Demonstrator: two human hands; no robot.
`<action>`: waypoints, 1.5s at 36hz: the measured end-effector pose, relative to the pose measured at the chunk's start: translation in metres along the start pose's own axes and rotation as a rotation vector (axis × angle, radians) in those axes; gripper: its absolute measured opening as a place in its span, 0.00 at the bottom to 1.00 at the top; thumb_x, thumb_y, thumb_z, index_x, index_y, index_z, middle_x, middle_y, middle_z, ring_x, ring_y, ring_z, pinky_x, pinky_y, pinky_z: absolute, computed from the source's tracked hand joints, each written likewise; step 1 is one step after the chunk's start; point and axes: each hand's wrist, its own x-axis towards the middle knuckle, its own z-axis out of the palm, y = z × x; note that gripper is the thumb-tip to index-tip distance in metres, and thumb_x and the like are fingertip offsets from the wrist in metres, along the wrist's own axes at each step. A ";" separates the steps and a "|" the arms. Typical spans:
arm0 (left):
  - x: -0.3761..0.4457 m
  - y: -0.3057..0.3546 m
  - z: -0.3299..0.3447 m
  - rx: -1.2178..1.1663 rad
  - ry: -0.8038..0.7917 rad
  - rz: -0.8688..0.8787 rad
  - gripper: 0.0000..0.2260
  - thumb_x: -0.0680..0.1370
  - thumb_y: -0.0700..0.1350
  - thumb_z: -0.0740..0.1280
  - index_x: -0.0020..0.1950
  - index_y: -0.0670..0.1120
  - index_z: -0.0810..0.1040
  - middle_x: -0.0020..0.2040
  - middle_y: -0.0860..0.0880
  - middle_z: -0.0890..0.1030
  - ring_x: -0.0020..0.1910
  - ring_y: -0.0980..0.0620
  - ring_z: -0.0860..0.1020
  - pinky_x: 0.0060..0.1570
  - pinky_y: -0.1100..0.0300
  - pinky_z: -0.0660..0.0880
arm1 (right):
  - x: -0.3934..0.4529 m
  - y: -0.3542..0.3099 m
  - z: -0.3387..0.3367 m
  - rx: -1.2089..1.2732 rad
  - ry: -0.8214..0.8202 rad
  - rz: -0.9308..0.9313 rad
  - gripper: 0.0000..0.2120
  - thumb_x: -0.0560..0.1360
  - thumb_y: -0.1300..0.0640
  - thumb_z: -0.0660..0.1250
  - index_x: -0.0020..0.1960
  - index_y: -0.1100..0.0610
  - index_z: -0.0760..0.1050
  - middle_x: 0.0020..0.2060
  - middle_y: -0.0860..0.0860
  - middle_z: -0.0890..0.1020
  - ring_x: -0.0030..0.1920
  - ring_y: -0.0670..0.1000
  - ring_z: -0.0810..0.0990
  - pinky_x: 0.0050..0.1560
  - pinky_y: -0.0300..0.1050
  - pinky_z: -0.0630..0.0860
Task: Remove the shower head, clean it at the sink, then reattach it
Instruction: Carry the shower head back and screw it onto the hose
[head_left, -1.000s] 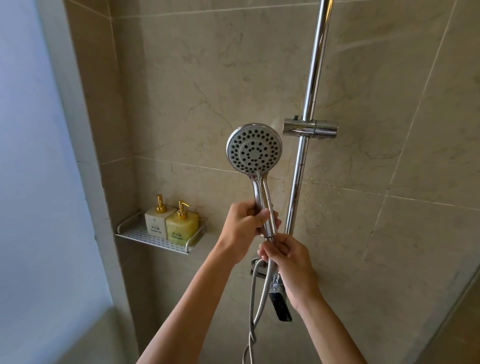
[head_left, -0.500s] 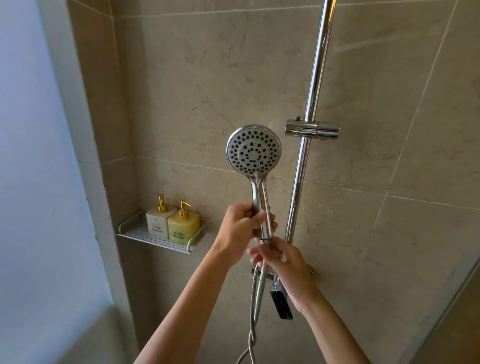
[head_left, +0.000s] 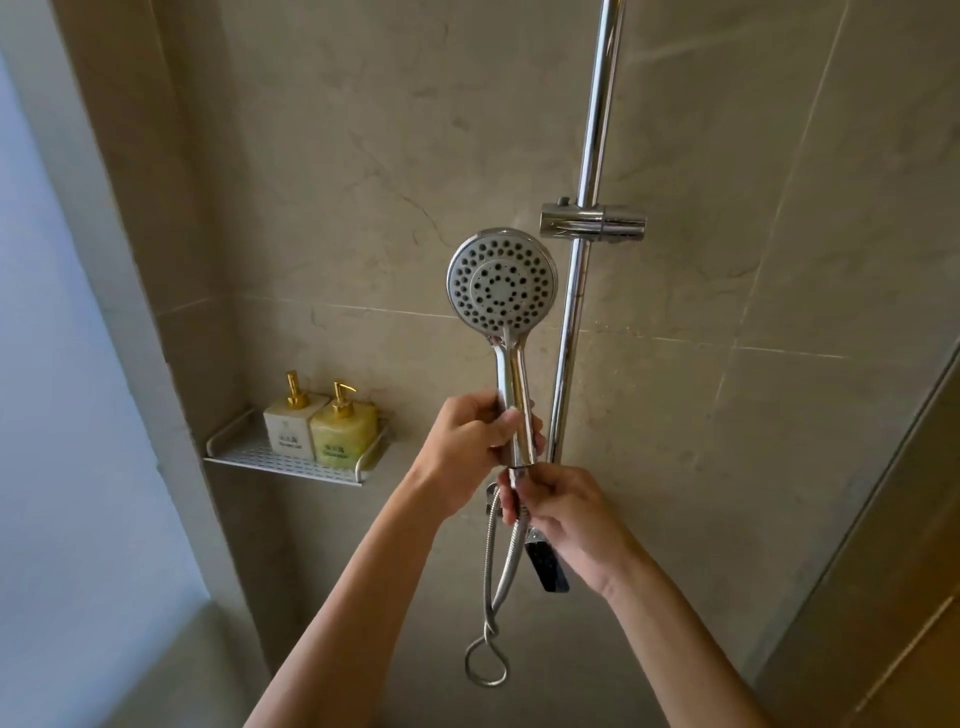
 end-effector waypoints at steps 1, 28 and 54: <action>0.000 0.000 0.000 -0.006 -0.008 0.002 0.08 0.80 0.30 0.59 0.55 0.28 0.75 0.43 0.37 0.80 0.42 0.41 0.82 0.45 0.49 0.81 | 0.000 -0.002 -0.002 0.027 -0.026 0.021 0.06 0.76 0.62 0.69 0.47 0.64 0.82 0.40 0.59 0.81 0.40 0.54 0.79 0.48 0.46 0.78; 0.049 -0.008 0.039 0.083 -0.101 0.005 0.07 0.79 0.34 0.64 0.52 0.32 0.80 0.43 0.38 0.81 0.41 0.43 0.82 0.42 0.53 0.80 | 0.059 -0.099 -0.043 -0.495 0.219 -0.199 0.10 0.74 0.50 0.74 0.49 0.56 0.84 0.44 0.55 0.87 0.46 0.56 0.85 0.54 0.53 0.80; 0.102 -0.021 0.099 0.110 -0.366 0.025 0.08 0.82 0.42 0.64 0.46 0.40 0.80 0.48 0.39 0.82 0.46 0.43 0.83 0.58 0.43 0.79 | 0.062 -0.170 -0.121 -0.466 0.425 -0.291 0.06 0.77 0.57 0.70 0.46 0.57 0.85 0.45 0.55 0.87 0.47 0.52 0.85 0.44 0.43 0.79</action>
